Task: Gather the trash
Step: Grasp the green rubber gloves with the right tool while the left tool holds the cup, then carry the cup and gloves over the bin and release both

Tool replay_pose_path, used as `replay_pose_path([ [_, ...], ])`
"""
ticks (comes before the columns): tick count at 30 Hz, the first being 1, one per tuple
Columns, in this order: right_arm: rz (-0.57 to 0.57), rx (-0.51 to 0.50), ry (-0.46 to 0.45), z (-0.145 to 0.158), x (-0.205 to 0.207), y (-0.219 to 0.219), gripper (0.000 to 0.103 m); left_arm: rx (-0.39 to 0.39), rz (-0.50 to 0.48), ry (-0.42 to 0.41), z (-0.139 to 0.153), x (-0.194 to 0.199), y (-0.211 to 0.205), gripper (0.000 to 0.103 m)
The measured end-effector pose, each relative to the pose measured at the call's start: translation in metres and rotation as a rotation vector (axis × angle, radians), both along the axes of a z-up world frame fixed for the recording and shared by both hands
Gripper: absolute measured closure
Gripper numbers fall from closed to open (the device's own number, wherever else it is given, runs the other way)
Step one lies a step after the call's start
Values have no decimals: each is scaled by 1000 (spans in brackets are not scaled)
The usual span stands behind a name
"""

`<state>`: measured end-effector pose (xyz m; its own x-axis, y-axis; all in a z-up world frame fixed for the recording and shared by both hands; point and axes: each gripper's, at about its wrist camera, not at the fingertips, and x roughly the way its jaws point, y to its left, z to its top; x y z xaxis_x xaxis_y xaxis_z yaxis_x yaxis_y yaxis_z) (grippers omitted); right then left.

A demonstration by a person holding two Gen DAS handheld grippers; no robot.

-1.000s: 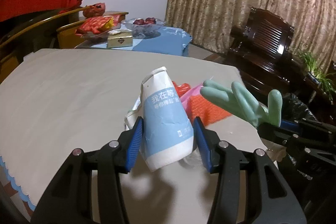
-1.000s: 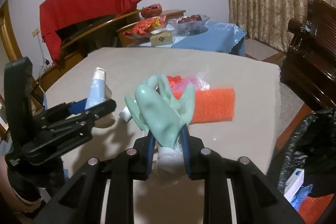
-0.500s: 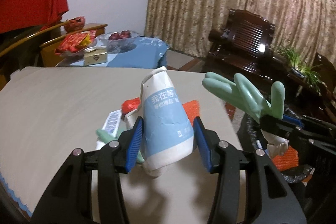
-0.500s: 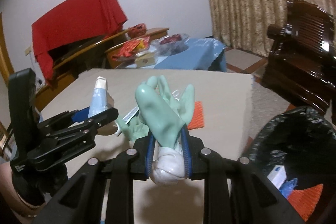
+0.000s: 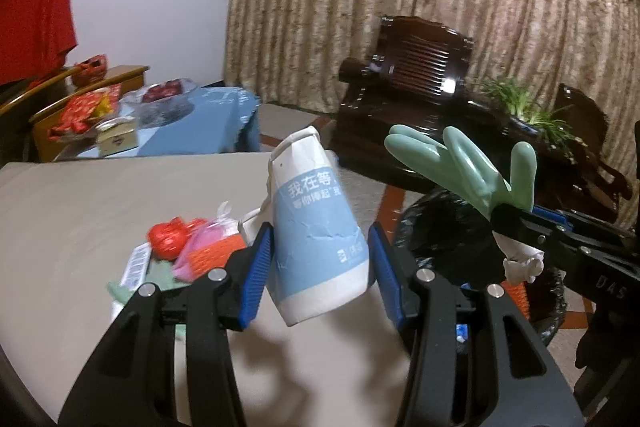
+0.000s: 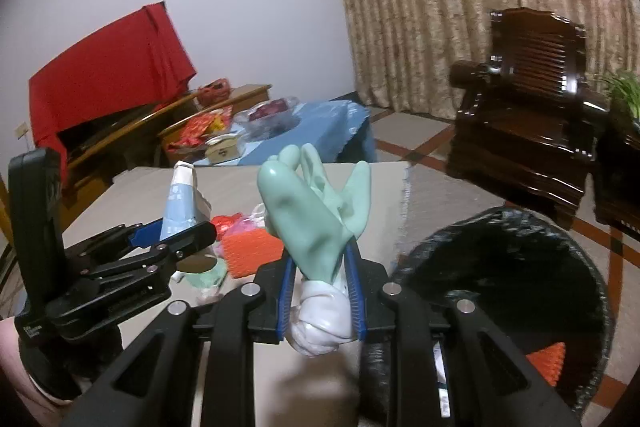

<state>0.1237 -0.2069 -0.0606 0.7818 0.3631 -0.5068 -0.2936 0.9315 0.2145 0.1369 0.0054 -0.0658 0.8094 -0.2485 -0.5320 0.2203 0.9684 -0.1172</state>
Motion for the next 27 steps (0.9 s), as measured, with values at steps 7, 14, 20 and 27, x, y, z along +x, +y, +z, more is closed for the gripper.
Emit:
replay_pose_path([
  [7, -120, -17, 7, -4, -3, -54, 79, 3, -115, -21, 2, 10, -52, 56],
  [14, -219, -37, 30, -14, 3, -97, 79, -13, -210, -21, -8, 23, -104, 56],
  [20, -279, -44, 58, -27, 7, -126, 79, -30, -271, 4, -22, 37, -135, 56],
  [27, -373, -79, 88, -39, 8, -155, 55, -68, -372, 51, -42, 51, -172, 43],
])
